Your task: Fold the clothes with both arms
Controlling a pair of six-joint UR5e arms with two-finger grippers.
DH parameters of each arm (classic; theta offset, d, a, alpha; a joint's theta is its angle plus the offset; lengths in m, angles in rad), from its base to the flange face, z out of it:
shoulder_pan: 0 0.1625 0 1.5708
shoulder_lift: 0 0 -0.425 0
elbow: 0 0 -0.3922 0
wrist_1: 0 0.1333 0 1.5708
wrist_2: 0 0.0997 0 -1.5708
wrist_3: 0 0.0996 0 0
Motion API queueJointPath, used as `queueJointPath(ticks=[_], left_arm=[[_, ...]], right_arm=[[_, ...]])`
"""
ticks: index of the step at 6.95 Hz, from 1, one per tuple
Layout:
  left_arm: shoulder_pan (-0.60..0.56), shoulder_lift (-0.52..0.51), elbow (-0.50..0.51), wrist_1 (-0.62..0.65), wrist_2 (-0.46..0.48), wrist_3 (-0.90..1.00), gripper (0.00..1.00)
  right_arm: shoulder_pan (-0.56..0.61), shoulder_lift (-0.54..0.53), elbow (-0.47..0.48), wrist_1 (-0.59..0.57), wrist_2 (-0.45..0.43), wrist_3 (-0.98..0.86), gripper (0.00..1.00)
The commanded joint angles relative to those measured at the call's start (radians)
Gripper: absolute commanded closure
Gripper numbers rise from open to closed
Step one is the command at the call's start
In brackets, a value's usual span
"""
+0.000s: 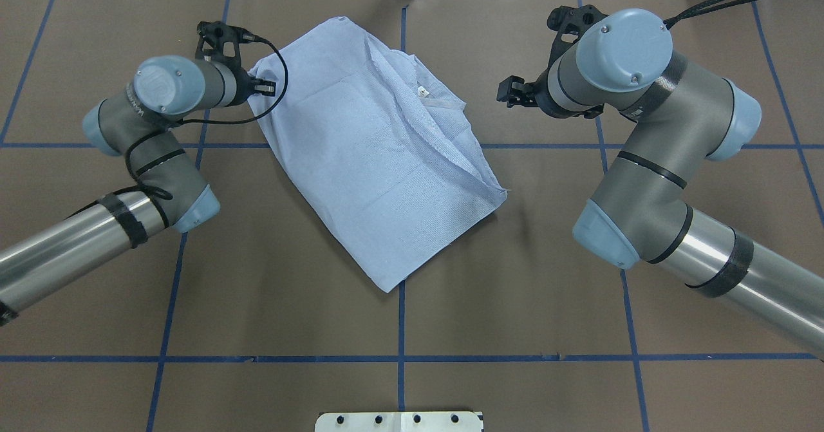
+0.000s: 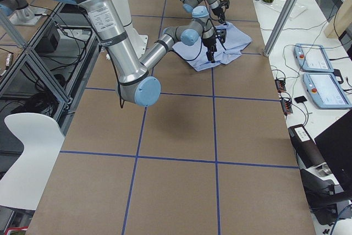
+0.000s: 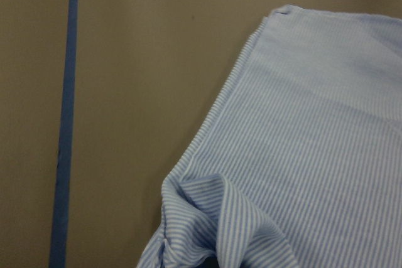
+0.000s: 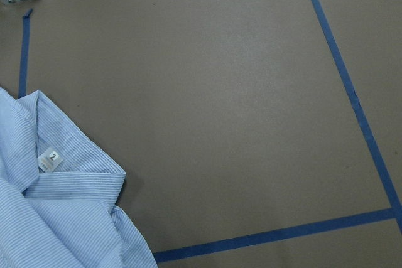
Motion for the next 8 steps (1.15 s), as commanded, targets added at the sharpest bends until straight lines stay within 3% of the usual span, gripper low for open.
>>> queueJointPath(ticks=[1, 2, 3, 5, 6, 8], left_arm=[[-0.025, -0.110, 0.129, -0.041, -0.001, -0.004, 0.98], [-0.026, -0.083, 0.102, -0.054, -0.003, -0.002, 0.01], [-0.032, -0.024, -0.007, -0.052, -0.025, 0.006, 0.00], [-0.109, 0.114, -0.206, -0.040, -0.250, 0.064, 0.00], [-0.112, 0.205, -0.322, -0.038, -0.265, 0.062, 0.00], [-0.105, 0.265, -0.412, -0.034, -0.253, 0.032, 0.00]], right_arm=[[-0.015, 0.001, 0.002, 0.000, -0.005, 0.012, 0.00], [-0.035, 0.008, 0.001, 0.000, -0.026, 0.030, 0.00], [-0.051, 0.016, 0.002, 0.000, -0.032, 0.077, 0.00], [-0.102, 0.053, -0.008, -0.012, -0.067, 0.183, 0.00], [-0.131, 0.054, -0.021, -0.014, -0.095, 0.225, 0.00], [-0.183, 0.054, -0.073, -0.003, -0.162, 0.326, 0.00]])
